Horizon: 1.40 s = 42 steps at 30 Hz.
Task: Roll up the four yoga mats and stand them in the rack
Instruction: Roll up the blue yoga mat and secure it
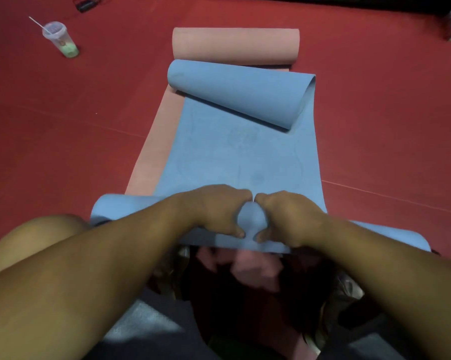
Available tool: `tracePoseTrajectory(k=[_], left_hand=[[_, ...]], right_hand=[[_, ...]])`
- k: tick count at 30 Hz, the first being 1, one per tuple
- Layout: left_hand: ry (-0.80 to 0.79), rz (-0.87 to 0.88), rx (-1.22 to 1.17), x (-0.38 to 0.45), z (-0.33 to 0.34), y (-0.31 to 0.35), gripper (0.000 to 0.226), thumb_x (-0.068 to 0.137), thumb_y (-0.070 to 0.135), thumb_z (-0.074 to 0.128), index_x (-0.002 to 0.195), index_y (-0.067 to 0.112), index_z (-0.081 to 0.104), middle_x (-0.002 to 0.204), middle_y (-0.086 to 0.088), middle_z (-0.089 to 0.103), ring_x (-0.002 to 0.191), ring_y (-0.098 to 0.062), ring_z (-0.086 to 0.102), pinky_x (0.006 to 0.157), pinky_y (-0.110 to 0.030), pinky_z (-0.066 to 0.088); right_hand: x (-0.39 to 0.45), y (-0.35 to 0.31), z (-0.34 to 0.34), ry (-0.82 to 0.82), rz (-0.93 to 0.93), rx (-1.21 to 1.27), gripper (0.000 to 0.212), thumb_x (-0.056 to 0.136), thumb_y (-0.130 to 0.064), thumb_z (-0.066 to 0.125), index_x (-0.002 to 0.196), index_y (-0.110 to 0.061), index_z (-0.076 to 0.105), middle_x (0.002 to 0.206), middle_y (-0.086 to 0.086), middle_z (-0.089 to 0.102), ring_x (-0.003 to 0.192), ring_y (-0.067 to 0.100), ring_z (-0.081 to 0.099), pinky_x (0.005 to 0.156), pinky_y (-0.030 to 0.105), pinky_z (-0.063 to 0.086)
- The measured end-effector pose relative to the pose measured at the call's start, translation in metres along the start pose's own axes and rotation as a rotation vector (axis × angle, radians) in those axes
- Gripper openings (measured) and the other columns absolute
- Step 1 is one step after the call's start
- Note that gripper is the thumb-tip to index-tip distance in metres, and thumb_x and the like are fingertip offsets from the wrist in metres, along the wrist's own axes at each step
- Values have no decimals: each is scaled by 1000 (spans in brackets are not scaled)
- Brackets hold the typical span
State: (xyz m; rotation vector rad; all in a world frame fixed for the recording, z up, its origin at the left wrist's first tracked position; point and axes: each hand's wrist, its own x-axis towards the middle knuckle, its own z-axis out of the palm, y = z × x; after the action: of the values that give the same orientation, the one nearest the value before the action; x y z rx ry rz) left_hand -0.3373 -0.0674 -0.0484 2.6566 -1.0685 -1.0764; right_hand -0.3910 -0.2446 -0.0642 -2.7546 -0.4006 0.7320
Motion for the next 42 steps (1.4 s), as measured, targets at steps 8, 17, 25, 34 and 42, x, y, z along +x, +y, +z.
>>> tracePoseTrajectory(k=[8, 17, 25, 34, 42], left_hand=[[259, -140, 51, 16, 6, 1, 62, 69, 62, 78, 113, 28, 49, 89, 12, 53, 87, -19, 58, 69, -35, 41], [300, -160, 192, 22, 6, -1, 77, 65, 66, 79, 122, 31, 42, 108, 4, 53, 95, -24, 59, 73, -37, 40], [197, -139, -50, 31, 7, -22, 62, 71, 62, 78, 117, 32, 51, 91, 12, 55, 95, -19, 60, 71, -35, 45], [257, -51, 258, 21, 32, -8, 78, 65, 64, 79, 123, 33, 39, 105, 5, 58, 97, -23, 59, 73, -36, 38], [-25, -45, -52, 29, 29, -25, 61, 69, 57, 81, 120, 35, 55, 100, 14, 62, 92, -15, 61, 74, -32, 49]], right_hand=[[10, 8, -17, 130, 9, -52, 62, 68, -54, 81, 117, -30, 52, 106, -3, 59, 100, 23, 59, 81, 36, 49], [29, 15, -28, -96, 61, 132, 46, 70, -50, 83, 105, -33, 57, 103, -9, 66, 97, 19, 62, 84, 36, 52], [30, 4, -21, 65, 48, -157, 73, 62, -56, 85, 119, -30, 48, 104, 0, 55, 97, 25, 57, 73, 36, 46], [25, 18, -9, -231, 98, 185, 46, 74, -45, 82, 109, -30, 56, 101, -8, 64, 95, 19, 62, 83, 37, 54], [21, 5, 15, -47, 1, -179, 65, 72, -52, 79, 124, -28, 48, 107, 0, 59, 99, 25, 61, 78, 37, 51]])
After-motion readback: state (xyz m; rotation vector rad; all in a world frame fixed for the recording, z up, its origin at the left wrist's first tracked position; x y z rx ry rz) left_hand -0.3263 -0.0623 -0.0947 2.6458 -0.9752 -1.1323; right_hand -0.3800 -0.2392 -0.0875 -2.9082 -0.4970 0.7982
